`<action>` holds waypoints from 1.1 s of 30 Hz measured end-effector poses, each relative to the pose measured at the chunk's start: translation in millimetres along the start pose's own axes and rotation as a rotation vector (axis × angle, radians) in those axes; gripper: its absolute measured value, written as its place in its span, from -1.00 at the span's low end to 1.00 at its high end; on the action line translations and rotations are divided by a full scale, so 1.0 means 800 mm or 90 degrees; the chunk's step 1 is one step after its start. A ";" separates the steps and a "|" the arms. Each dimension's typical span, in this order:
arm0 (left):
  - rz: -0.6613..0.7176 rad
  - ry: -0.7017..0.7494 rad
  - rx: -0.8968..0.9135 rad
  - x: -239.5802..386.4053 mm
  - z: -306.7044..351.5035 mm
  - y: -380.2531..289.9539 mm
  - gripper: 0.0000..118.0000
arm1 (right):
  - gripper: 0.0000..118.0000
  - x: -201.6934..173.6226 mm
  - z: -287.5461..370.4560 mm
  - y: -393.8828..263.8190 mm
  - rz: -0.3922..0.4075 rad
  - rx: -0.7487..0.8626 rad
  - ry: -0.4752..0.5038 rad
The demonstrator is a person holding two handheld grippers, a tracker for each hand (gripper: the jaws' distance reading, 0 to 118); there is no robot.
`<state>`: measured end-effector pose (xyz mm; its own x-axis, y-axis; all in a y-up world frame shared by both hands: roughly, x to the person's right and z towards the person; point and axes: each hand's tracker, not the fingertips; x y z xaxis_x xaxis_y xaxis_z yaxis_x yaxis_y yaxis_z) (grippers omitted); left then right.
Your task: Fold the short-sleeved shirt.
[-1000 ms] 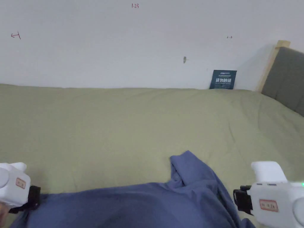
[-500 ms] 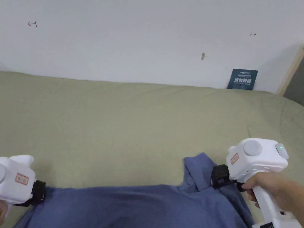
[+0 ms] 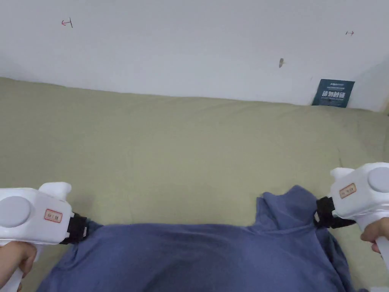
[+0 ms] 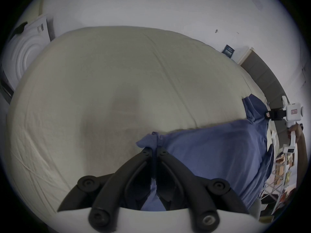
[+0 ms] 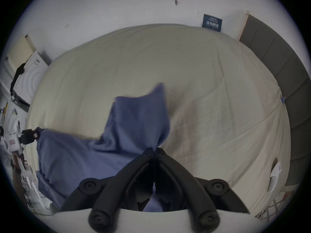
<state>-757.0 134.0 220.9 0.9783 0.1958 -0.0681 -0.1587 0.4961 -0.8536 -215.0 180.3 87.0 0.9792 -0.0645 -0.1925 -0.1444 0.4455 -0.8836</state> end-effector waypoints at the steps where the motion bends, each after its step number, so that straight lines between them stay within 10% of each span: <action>1: -0.014 0.001 0.011 0.003 0.009 -0.001 -0.96 | -0.98 -0.001 0.013 -0.006 0.007 0.011 0.008; 19: -0.152 -0.068 0.074 0.005 0.222 -0.104 -0.96 | -0.98 0.001 0.218 -0.152 0.035 0.100 0.066; 33: -0.105 -0.104 -0.022 -0.007 0.215 -0.298 -0.96 | -0.98 0.038 0.189 -0.344 -0.067 -0.006 0.060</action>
<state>-747.4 160.3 513.7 0.9557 0.2499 0.1554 0.0086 0.5041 -0.8636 -123.8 190.5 389.1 0.9715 -0.1939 -0.1366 -0.0429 0.4228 -0.9052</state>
